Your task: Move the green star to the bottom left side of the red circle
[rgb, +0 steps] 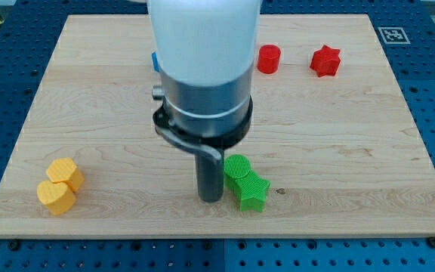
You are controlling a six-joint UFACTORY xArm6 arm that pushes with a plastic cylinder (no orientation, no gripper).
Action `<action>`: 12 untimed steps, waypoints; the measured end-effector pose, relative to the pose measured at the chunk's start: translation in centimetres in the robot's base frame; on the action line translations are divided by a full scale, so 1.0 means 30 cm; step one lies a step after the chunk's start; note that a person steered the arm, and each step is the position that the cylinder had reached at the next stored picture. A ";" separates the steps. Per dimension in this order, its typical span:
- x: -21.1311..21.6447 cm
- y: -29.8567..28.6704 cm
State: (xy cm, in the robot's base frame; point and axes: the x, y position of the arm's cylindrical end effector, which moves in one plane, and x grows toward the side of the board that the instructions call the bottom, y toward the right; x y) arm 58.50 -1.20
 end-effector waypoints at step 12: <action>-0.368 0.493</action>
State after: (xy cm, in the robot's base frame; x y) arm 47.47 13.58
